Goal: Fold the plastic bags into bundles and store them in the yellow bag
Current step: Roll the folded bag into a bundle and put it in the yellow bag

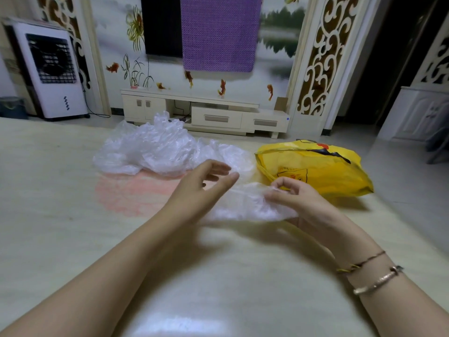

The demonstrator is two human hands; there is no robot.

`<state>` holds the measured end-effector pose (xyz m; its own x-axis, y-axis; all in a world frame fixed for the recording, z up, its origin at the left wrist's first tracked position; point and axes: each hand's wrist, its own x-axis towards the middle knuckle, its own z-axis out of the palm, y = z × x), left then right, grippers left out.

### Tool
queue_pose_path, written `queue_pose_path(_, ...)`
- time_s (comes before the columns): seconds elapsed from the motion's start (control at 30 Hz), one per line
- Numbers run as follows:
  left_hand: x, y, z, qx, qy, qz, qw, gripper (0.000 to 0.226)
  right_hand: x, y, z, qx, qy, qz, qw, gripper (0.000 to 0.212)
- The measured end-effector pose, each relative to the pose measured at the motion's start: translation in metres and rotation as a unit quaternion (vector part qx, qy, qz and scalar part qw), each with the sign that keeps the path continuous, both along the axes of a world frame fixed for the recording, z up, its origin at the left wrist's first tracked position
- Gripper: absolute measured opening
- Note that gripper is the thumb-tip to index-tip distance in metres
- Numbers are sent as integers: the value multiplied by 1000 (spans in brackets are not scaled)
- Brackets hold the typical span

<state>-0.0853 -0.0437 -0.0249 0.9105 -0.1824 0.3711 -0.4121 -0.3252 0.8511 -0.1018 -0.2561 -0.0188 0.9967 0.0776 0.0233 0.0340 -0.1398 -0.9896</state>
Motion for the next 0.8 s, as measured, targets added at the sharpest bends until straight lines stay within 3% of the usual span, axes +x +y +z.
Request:
queue_pose_path(0.1,-5,3,9,16,108,-92,990,57,-9,-3,11,58,38,89,994,25)
queue_pose_path(0.23,-7,5,8,32,216,-218,951,58,-12,-8,17,79,50,136,986,24)
queue_pose_path(0.4,-4,3,5,-75,218,-173,957,42,-4,-7,9,138,39,41,989,43)
queue_pose_path(0.43,-4,2,5,-102,218,-143,960,40,-1,-4,4,103,-3,-15,995,41)
queue_pose_path(0.47,-3,1,5,-125,221,-108,961,37,2,-2,0,10,-87,-80,993,37)
queue_pose_path(0.5,-2,1,4,-142,227,-75,961,35,3,0,-3,-132,-200,-130,962,37)
queue_pose_path(0.57,1,0,0,-162,245,-34,955,29,1,2,-10,-337,-378,-99,857,47)
queue_pose_path(0.6,2,0,-2,-173,255,-27,951,29,-1,4,-13,-381,-396,-50,834,54)
queue_pose_path(0.7,5,0,-9,-188,284,-13,940,37,-11,17,-20,-445,-381,52,809,66)
queue_pose_path(0.8,7,-2,-12,-188,288,-3,939,43,-12,24,-23,-484,-385,82,782,58)
